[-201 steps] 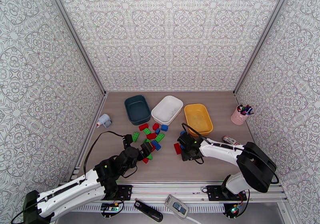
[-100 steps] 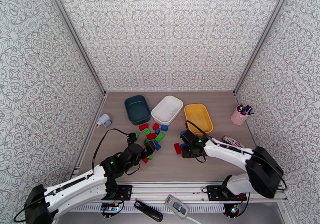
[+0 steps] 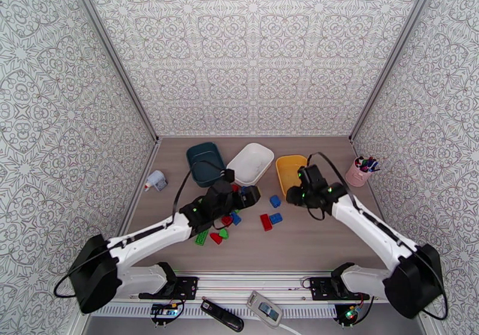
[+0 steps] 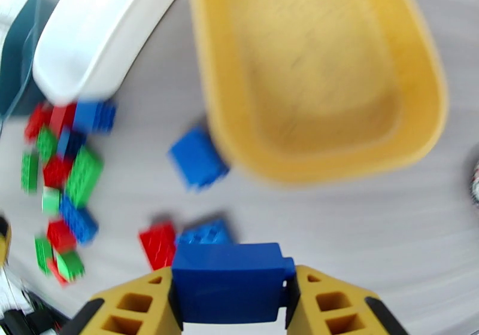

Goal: Sort the legos into containers by color

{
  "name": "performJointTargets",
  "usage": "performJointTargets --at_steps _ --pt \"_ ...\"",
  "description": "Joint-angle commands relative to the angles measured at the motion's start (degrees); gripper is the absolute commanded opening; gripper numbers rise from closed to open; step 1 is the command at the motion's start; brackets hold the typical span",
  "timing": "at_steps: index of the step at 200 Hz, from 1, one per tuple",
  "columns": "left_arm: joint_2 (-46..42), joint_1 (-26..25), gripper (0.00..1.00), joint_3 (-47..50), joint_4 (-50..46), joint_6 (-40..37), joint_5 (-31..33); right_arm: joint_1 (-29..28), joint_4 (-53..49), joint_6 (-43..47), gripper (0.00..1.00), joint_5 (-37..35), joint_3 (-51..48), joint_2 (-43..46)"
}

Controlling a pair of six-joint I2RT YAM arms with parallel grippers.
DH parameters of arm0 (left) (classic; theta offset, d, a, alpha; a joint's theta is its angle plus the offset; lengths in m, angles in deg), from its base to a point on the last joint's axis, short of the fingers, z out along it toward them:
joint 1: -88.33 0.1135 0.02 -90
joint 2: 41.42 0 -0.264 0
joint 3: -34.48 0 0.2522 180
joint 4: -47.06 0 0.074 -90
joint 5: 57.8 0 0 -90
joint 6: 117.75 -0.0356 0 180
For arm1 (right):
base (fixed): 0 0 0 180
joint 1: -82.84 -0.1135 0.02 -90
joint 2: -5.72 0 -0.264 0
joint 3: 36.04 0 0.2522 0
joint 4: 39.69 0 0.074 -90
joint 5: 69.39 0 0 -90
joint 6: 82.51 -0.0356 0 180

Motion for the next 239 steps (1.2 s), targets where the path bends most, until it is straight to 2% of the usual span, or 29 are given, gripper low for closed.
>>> performJointTargets --at_steps 1,41,65,91,139,183,239 --pt "0.19 -0.28 0.99 -1.68 0.15 -2.14 -2.60 3.02 -1.87 2.52 0.41 0.32 4.64 -4.06" --pt "-6.78 1.36 0.99 2.58 -4.71 -1.40 0.83 5.07 -4.34 4.93 0.63 -0.98 11.24 -9.68" --pt "-11.82 3.56 0.99 4.79 -11.03 -0.86 3.02 5.04 -5.05 5.81 0.67 -0.41 12.99 -9.61" --pt "-16.03 7.00 0.99 7.16 -17.25 0.27 3.87 3.80 -5.05 6.44 0.67 2.03 13.61 -8.90" --pt "-22.07 14.55 0.99 10.05 -25.13 1.92 3.02 -7.36 -5.55 6.86 0.63 2.98 16.03 -12.42" --pt "-27.69 20.75 0.99 11.74 -29.63 1.69 1.00 -19.35 -3.32 7.65 0.65 2.99 17.22 -18.88" --pt "-32.55 25.28 0.99 14.67 -31.96 2.43 -1.56 -30.41 -1.32 10.66 0.67 1.56 17.74 -27.52"
